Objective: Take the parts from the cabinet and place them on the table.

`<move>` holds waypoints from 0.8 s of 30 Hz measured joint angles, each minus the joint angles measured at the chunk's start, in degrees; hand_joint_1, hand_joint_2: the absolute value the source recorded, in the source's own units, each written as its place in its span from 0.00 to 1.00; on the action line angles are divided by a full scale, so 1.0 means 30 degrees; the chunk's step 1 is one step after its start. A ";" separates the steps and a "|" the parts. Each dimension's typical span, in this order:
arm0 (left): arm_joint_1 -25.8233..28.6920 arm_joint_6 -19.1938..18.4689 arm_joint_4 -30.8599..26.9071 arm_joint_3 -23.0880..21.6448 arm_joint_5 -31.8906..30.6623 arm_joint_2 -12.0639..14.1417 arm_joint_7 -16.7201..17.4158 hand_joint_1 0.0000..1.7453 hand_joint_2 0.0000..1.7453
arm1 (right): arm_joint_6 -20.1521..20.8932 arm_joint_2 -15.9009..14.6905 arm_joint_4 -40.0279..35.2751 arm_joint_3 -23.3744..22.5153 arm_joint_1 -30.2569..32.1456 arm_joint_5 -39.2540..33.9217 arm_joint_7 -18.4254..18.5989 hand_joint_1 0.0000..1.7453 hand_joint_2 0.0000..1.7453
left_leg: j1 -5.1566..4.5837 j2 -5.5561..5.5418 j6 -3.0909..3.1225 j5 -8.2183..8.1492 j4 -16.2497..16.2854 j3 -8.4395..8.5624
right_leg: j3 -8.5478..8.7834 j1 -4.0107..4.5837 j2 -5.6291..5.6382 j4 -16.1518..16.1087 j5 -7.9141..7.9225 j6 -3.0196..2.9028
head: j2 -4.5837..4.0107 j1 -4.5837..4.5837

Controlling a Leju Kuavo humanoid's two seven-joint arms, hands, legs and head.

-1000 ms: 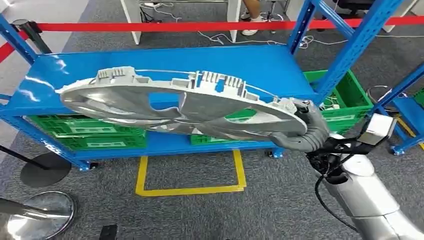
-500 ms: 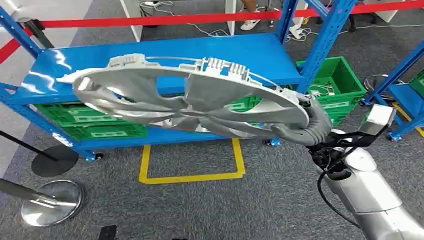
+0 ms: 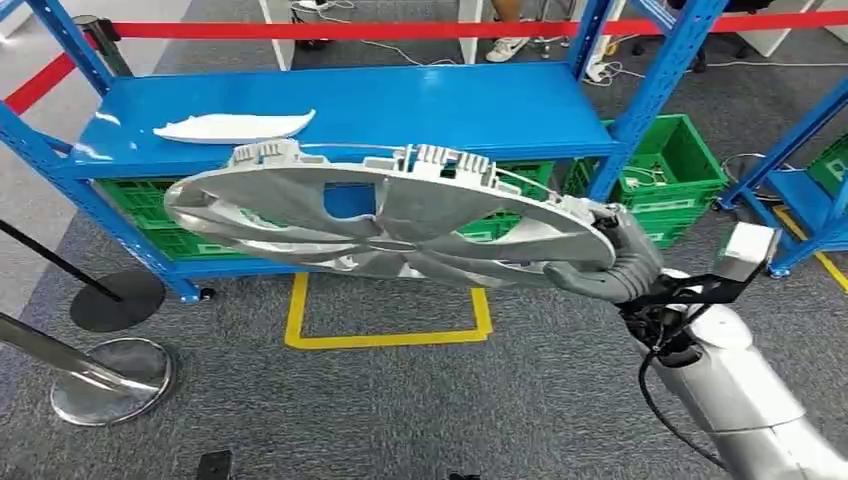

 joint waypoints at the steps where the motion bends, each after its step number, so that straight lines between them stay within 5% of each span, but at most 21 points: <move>1: -0.0005 0.0022 0.0000 -0.0007 0.0000 -0.0007 0.0000 0.00 1.00 | 0.0015 -0.0001 0.0000 -0.0044 -0.0001 0.0184 -0.0103 1.00 1.00 | 0.0012 0.0000 -0.0028 0.0011 0.0087 -0.0068 | 0.1295 -0.0017 -0.0002 -0.1969 0.0640 -0.0029 | 0.0000 -0.0007; 2: -0.0019 0.0044 0.0000 -0.0015 0.0000 -0.0015 0.0000 0.00 1.00 | 0.0051 -0.0008 0.0000 -0.0102 -0.0005 0.0278 -0.0205 1.00 1.00 | 0.0003 0.0003 -0.0104 0.0014 0.0170 -0.0102 | 0.2269 -0.0032 -0.0003 -0.3688 0.0675 -0.0054 | 0.0000 0.0000; 3: -0.0034 0.0051 0.0000 -0.0015 0.0000 0.0000 0.0000 0.00 1.00 | 0.0066 -0.0008 0.0007 -0.0117 -0.0002 0.0300 -0.0249 1.00 1.00 | -0.0115 0.0012 -0.0223 0.0050 0.0223 -0.0269 | 0.2654 0.0062 0.0053 -0.3986 0.0446 -0.0095 | 0.0000 0.0000; 7: 0.0008 0.0036 0.0000 -0.0044 -0.0044 0.0044 -0.0241 0.00 1.00 | 0.0168 -0.0022 0.0007 -0.0197 0.0097 0.0439 -0.0380 1.00 1.00 | -0.0090 -0.0086 -0.0615 0.0270 0.0338 -0.0555 | 0.2239 0.0058 0.0010 -0.3867 0.0748 -0.0571 | 0.0000 -0.0029; 9: 0.0009 0.0095 0.0000 -0.0080 -0.0051 0.0080 -0.0262 0.00 1.00 | 0.0183 -0.0022 0.0000 -0.0240 0.0119 0.0460 -0.0402 1.00 1.00 | -0.0095 -0.0045 -0.0888 -0.0646 0.1439 -0.1029 | 0.2128 -0.0037 -0.0142 -0.3911 0.0884 -0.0841 | 0.0000 -0.0110; 12: -0.0010 0.0948 0.0000 -0.0080 0.0182 0.0095 -0.0138 0.00 1.00 | 0.0190 -0.0015 0.0007 -0.0262 0.0137 0.0431 -0.0438 1.00 1.00 | -0.0020 -0.0036 -0.1062 -0.2964 0.5874 -0.2959 | 0.1797 -0.0015 -0.0465 -0.3904 0.1051 -0.1044 | 0.0000 -0.0139; 13: 0.0009 0.1232 0.0000 -0.0080 0.0306 0.0095 -0.0080 0.00 1.00 | 0.0190 -0.0015 0.0007 -0.0255 0.0200 0.0446 -0.0424 1.00 1.00 | -0.0017 -0.0036 -0.1068 -0.3089 0.6569 -0.3245 | 0.1698 -0.0009 -0.0583 -0.3901 0.1122 -0.1049 | 0.0000 -0.0139; 14: 0.0029 0.1465 0.0000 -0.0080 0.0328 0.0095 -0.0073 0.00 1.00 | 0.0197 -0.0015 0.0007 -0.0255 0.0271 0.0446 -0.0424 1.00 1.00 | -0.0017 -0.0031 -0.1057 -0.2721 0.6289 -0.3053 | 0.1631 -0.0005 -0.0717 -0.3899 0.1168 -0.1036 | 0.0000 -0.0139; 16: 0.0015 0.2081 0.0000 -0.0080 0.0400 0.0095 -0.0124 0.00 1.00 | 0.0197 -0.0015 0.0007 -0.0255 0.0300 0.0446 -0.0424 1.00 1.00 | -0.0020 0.0090 -0.0962 -0.1151 0.3587 -0.1594 | 0.1574 -0.0003 -0.1010 -0.3891 0.1261 -0.0976 | 0.0000 -0.0139; 17: -0.0018 0.2373 0.0000 -0.0080 0.0511 0.0095 -0.0167 0.00 1.00 | 0.0219 -0.0015 0.0000 -0.0255 0.0298 0.0439 -0.0424 1.00 1.00 | -0.0043 0.0519 -0.0885 -0.0376 0.1765 -0.0585 | 0.1592 0.0001 -0.1163 -0.3888 0.1289 -0.0933 | 0.0000 -0.0146; 18: -0.0066 0.2646 0.0000 -0.0080 0.0561 0.0080 -0.0175 0.00 1.00 | 0.0219 -0.0022 -0.0007 -0.0262 0.0306 0.0416 -0.0431 1.00 1.00 | -0.0143 0.1630 -0.0850 -0.0237 0.0559 0.0003 | 0.1566 0.0138 -0.1252 -0.3848 0.1330 -0.0829 | 0.0000 -0.0146; 23: -0.0070 0.3080 0.0000 -0.0080 0.0714 0.0036 -0.0022 0.00 1.00 | 0.0350 -0.0022 -0.0057 -0.0334 0.0331 0.0387 -0.0424 1.00 1.00 | -0.0200 0.0692 -0.0163 0.0079 0.0272 -0.0339 | 0.1440 0.0207 -0.2258 -0.3841 0.1465 -0.0450 | 0.0000 -0.0147; 24: -0.0047 0.3126 0.0000 -0.0073 0.0714 0.0022 -0.0007 0.00 1.00 | 0.0365 -0.0022 -0.0073 -0.0357 0.0322 0.0395 -0.0424 1.00 1.00 | -0.0113 0.0515 -0.0062 0.0161 0.0269 -0.0420 | 0.1107 0.0124 -0.1463 -0.3323 0.0892 -0.0298 | 0.0000 -0.0080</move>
